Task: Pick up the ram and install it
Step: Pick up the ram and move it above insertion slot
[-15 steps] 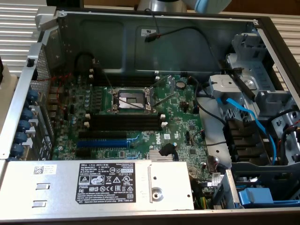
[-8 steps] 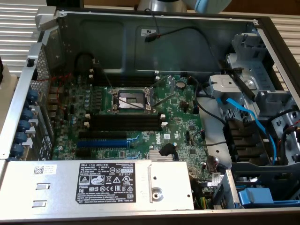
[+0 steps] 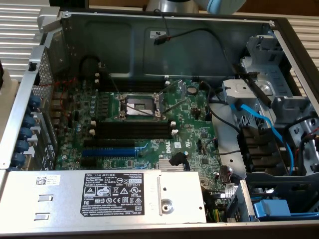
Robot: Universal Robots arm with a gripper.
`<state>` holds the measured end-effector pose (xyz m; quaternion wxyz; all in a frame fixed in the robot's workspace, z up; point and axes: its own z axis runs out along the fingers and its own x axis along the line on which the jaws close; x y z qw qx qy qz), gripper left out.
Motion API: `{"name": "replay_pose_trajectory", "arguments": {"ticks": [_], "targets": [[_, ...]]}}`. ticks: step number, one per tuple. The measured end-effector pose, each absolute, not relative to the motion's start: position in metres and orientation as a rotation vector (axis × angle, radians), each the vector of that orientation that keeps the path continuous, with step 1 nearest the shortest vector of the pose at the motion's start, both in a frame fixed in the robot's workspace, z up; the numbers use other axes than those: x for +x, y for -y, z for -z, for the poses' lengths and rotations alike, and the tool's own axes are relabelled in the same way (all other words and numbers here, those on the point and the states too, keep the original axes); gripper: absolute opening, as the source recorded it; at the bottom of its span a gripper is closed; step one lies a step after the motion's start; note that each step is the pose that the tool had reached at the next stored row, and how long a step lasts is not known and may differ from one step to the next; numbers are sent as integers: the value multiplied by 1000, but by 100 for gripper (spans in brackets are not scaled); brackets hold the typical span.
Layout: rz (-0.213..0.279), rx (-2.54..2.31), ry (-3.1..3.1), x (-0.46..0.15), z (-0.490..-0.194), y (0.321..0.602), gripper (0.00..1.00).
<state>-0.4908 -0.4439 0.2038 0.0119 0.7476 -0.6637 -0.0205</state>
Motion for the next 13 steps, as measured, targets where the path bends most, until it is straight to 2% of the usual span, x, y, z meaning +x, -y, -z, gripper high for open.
{"name": "replay_pose_trajectory", "arguments": {"ticks": [4,5,13], "targets": [[64,2331,2069,-491,-204,444,31],[64,2331,2069,-491,-204,444,23],[64,2331,2069,-491,-204,444,23]]}}
